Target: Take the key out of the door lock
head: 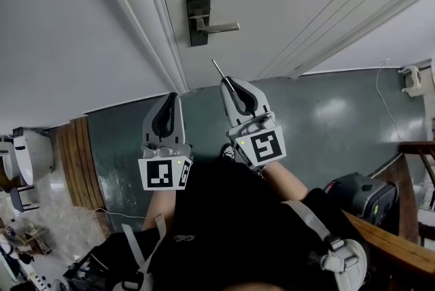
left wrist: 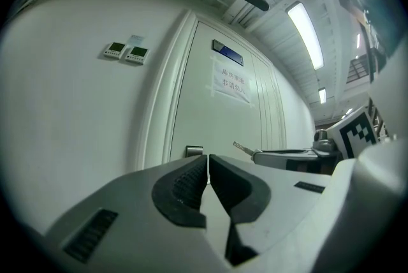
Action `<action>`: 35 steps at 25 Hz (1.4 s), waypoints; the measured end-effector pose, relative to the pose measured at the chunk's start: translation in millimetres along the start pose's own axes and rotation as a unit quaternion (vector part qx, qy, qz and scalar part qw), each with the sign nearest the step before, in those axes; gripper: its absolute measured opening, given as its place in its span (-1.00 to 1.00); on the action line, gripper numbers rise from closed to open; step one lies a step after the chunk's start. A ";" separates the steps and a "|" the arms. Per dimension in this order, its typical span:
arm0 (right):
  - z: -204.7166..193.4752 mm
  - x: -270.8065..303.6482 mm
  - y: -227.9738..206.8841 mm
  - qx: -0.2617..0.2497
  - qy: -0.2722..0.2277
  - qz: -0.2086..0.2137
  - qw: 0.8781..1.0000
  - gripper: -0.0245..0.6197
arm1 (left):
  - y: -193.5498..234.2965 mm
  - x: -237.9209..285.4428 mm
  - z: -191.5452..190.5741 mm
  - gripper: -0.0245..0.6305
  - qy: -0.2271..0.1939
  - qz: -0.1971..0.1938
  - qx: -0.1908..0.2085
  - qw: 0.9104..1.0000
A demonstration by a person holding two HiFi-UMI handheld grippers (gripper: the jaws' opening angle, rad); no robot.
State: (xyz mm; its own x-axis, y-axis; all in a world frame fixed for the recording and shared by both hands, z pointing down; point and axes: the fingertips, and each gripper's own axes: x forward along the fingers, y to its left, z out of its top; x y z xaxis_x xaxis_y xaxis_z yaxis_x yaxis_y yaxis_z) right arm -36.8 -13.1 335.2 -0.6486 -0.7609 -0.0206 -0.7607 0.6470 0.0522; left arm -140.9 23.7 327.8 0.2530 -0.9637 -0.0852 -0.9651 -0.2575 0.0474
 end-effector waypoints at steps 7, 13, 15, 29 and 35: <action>0.6 -3.2 -3.3 0.000 -0.002 -0.008 1.000 -0.82 | -2.1 -2.3 0.3 -0.84 -0.001 0.001 0.007 1.000; 1.6 -3.9 -3.7 -0.002 -0.004 -0.009 1.000 -0.82 | -2.0 -2.6 -0.5 -0.84 0.001 0.001 0.005 1.000; 1.6 -4.3 -2.9 -0.001 -0.002 -0.009 1.000 -0.82 | -3.3 -3.0 -0.4 -0.84 0.002 0.000 0.004 1.000; 1.7 -7.0 -2.5 -0.004 -0.006 -0.010 1.000 -0.82 | -7.1 -3.9 -2.0 -0.84 -0.001 -0.004 0.002 1.000; 6.4 -10.5 1.9 -0.016 -0.015 -0.010 1.000 -0.83 | -7.1 -7.1 -4.0 -0.84 0.002 -0.005 0.000 1.000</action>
State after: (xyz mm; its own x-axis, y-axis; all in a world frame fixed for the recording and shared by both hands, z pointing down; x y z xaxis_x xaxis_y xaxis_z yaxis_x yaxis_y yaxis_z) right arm -31.6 -3.5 329.2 -0.6344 -0.7713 -0.0514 -0.7723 0.6298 0.0830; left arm -135.6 32.0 332.0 0.2621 -0.9616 -0.0817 -0.9628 -0.2663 0.0462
